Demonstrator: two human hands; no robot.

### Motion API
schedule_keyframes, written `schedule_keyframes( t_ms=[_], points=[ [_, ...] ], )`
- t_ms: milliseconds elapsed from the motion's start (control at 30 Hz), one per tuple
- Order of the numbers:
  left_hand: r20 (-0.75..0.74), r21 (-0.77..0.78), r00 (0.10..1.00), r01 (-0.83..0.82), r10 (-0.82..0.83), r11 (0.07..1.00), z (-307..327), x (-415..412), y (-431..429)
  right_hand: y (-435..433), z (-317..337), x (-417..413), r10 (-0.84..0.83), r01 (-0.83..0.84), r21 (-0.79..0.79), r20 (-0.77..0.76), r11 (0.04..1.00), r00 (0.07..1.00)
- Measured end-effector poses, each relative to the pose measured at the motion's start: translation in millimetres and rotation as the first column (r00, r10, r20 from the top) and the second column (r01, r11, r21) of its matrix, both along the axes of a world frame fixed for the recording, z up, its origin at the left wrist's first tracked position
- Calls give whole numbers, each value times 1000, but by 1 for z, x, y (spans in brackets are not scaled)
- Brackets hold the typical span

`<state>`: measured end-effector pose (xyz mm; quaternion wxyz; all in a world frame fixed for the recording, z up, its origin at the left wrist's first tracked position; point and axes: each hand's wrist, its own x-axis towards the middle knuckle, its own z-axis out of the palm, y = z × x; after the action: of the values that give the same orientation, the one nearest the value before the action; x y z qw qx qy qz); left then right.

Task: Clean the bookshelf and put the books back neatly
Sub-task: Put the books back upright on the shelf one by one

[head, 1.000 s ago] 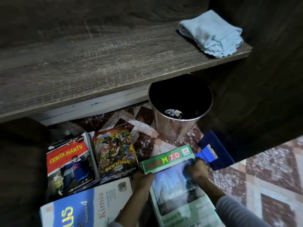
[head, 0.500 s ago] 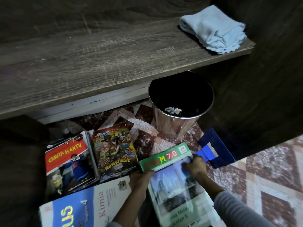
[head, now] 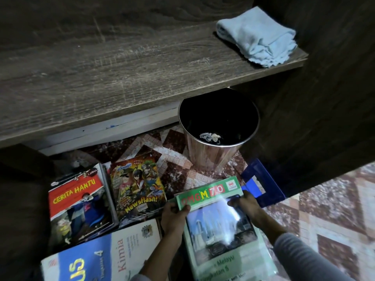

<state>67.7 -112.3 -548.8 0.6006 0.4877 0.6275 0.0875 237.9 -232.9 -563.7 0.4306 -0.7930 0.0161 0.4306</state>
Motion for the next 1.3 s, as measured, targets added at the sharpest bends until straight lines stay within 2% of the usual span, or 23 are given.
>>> schedule_keyframes(
  t_ms=[333,600,833,1067,1200,1300],
  points=[
    [186,-11,980,77,-73,997,17,4,2,-9,10,8,16,5,208,-103,978,995],
    [306,23,950,56,-60,998,45,4,24,4,55,2,14,17,359,-83,933,996],
    [407,204,900,81,-160,976,114,-4,25,-2,125,-9,-35,46,511,-32,859,999],
    [550,458,821,-146,-150,877,216,-14,18,-4,238,-29,-36,-31,700,80,714,996],
    [607,531,781,-264,-145,805,276,-22,16,-4,303,-37,-51,-106,755,181,648,982],
    [609,618,757,-267,-236,739,321,-37,17,-8,352,-43,-65,-146,800,225,582,972]
  ],
)
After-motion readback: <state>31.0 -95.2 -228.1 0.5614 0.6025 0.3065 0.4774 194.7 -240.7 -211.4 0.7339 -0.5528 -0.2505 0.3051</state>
